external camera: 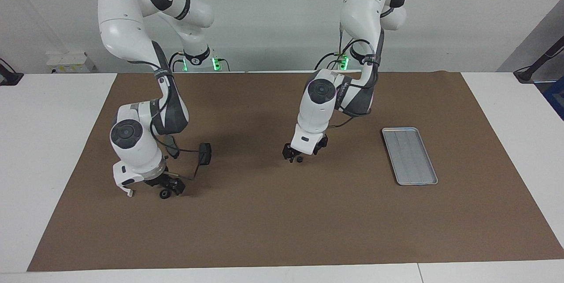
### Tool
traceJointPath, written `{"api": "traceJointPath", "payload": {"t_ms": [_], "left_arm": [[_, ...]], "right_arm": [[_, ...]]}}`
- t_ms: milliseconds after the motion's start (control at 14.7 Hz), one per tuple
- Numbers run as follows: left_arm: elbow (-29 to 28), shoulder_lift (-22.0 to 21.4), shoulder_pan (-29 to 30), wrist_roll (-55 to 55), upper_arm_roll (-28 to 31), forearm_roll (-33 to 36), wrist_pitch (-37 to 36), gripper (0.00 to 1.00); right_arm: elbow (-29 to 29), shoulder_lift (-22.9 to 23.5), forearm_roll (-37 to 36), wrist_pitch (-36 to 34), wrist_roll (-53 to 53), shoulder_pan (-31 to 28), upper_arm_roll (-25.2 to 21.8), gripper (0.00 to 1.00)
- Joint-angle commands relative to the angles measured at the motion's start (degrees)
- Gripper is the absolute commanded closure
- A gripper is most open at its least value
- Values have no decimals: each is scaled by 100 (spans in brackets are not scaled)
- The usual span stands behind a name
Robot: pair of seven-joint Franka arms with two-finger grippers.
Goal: Pick bearing gear from pile to tray
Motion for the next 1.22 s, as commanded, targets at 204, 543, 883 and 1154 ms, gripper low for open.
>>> {"api": "traceJointPath", "payload": {"t_ms": [204,543,883,1154], "left_arm": [[-1050,-490,-261,-81,129,-15,431,1],[-1367,-579,-261,-64,129,47,791,4],[-1350,-552,-182,-28,147,292,1054,6],[-1306,-517,-234,-46,156,441,1099,8]], "right_arm": [[-82,162,-106,476,-239,-137,60,0],[-82,162,-106,388,-256,-137,69,92],[-91,162,-106,318,-397,-146,69,100],[102,75,-97,-269,-415,-85,104,100]]}}
